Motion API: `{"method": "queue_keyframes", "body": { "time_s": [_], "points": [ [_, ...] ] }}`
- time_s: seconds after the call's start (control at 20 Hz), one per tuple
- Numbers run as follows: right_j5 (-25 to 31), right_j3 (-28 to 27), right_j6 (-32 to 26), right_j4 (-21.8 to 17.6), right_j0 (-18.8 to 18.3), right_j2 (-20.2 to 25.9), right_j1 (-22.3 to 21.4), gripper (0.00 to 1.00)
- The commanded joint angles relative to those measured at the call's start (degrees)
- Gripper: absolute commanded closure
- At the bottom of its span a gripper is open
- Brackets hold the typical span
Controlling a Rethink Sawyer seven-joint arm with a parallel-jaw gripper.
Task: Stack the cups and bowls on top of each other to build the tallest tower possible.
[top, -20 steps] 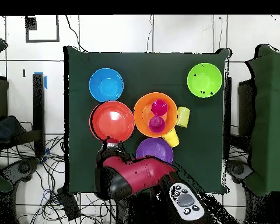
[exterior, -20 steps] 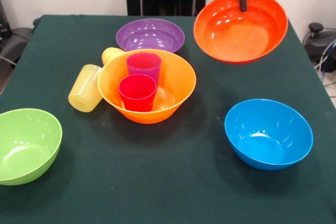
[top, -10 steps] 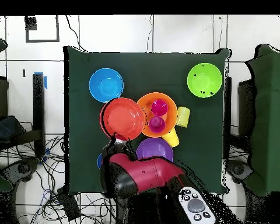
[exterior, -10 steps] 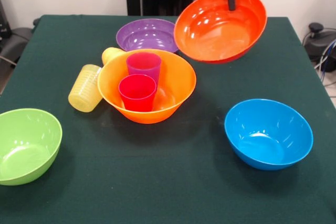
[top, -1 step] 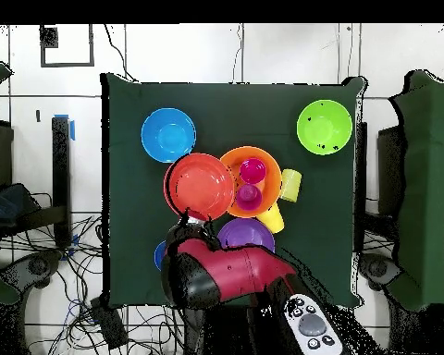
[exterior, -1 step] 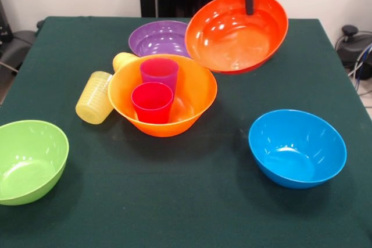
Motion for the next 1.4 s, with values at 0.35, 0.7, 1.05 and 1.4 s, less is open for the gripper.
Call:
{"method": "queue_keyframes", "body": {
  "time_s": [0.35, 0.7, 1.05, 1.4],
  "points": [
    [18.48, -9.57, 8.99, 1.55, 4.41, -5.19, -1.00, 1.00],
    [24.77, -12.42, 10.79, 2.00, 6.35, -6.97, -2.27, 1.00],
    [33.09, -17.13, 15.61, 3.66, 10.28, -11.33, -2.80, 1.00],
    [35.15, -18.28, 15.73, 6.11, 9.66, -11.88, -1.38, 1.00]
  ]
}}
